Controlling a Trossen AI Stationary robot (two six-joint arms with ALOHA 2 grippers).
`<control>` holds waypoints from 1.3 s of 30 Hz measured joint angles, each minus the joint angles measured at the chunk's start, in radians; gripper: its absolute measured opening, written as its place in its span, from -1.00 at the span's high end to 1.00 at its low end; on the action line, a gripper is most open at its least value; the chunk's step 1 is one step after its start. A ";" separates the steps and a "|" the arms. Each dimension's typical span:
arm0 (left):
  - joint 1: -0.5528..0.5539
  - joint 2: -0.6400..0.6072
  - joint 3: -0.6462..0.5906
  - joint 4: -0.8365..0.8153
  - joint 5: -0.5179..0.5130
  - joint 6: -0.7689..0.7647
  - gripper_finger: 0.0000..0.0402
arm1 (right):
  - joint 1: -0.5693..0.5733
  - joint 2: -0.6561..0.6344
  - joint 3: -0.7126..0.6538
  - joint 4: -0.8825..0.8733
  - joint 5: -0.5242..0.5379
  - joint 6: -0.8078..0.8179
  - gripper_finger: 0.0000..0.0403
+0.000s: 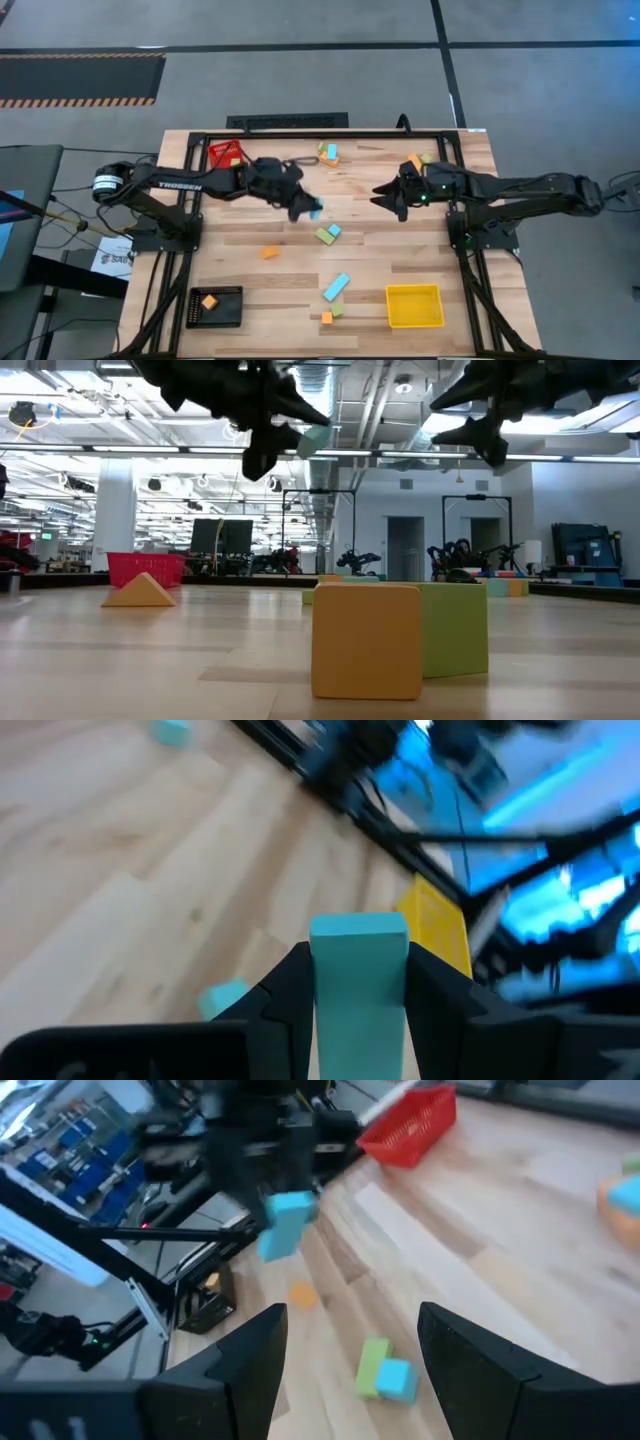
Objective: Sort & place blocks by color
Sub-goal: Put the blue block into the yellow bin
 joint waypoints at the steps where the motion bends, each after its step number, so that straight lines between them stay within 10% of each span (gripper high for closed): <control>1: -0.028 0.000 0.000 -0.004 -0.007 0.033 0.54 | 0.002 0.003 0.000 -0.007 0.000 0.022 -0.24; 8: -0.219 0.032 -0.002 0.028 -0.225 0.172 0.54 | 0.002 -0.003 0.000 -0.065 -0.035 0.047 -0.24; 19: -0.374 0.369 0.076 0.526 -0.344 0.096 0.54 | -0.019 -0.136 0.000 -0.217 -0.109 0.035 -0.24; 39: -0.392 1.161 1.051 0.586 -0.142 0.122 0.54 | -0.043 -0.328 0.000 -0.436 -0.106 -0.139 -0.24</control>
